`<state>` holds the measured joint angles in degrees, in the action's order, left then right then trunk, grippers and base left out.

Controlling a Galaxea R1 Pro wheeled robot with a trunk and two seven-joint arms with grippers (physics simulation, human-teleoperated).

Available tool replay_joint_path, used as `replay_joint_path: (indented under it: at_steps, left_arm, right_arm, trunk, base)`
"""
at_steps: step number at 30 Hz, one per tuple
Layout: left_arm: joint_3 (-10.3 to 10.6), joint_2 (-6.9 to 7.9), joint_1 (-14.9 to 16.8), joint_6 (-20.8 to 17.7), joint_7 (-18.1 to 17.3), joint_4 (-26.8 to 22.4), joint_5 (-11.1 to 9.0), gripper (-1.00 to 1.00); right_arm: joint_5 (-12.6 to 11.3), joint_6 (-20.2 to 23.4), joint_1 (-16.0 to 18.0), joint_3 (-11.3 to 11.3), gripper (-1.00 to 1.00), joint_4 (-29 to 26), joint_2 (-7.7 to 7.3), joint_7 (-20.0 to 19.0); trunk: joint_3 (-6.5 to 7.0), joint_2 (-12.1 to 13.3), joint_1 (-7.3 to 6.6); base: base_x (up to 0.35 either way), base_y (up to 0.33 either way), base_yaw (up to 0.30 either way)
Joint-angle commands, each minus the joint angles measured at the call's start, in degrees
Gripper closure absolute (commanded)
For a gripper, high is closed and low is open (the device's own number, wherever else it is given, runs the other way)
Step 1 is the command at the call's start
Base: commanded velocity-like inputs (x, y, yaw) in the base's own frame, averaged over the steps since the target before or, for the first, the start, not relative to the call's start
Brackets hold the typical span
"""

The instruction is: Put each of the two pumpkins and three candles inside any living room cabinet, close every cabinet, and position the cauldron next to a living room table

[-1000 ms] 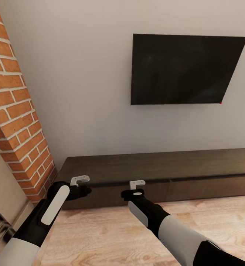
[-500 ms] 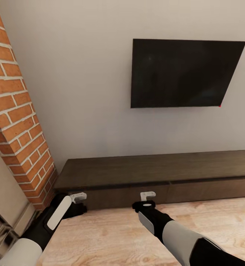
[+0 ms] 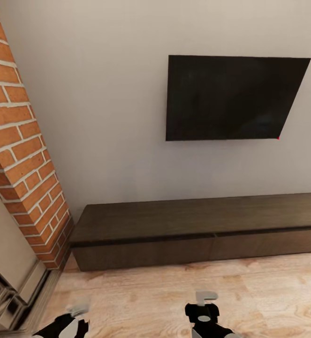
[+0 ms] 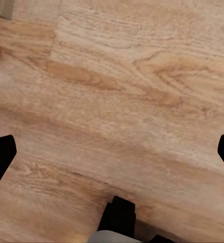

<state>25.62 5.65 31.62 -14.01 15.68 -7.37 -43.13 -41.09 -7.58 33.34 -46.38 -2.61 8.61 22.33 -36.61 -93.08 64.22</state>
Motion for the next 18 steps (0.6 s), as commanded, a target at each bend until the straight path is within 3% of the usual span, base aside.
replay_joint_path:
  at_steps: [1, 5, 18]
  left_arm:
    - [0.98, -0.4, -0.26, 2.53, -1.63, 2.52, -0.4, -1.0]
    - [1.61, -1.15, -4.25, 7.65, -4.54, 5.98, 0.14, -1.0]
    - [1.83, -1.44, -14.24, 13.24, -5.55, 6.66, 0.68, -1.0]
  right_arm:
    - [-0.57, -0.69, -0.8, -0.5, -1.0, 0.19, 0.01, 0.09]
    - [-0.45, -1.4, -5.2, -0.54, -1.0, 0.45, 0.04, -0.02]
    - [-0.38, -1.59, -15.37, -0.55, -1.0, 3.07, -0.02, -2.27]
  trunk:
    - [0.15, 0.39, -0.23]
    - [0.86, 1.99, -1.11]
    - [3.2, 7.21, -3.97]
  base:
    - [0.0, 0.0, 0.0]
    - [0.0, 0.0, 0.0]
    - [0.0, 0.0, 0.0]
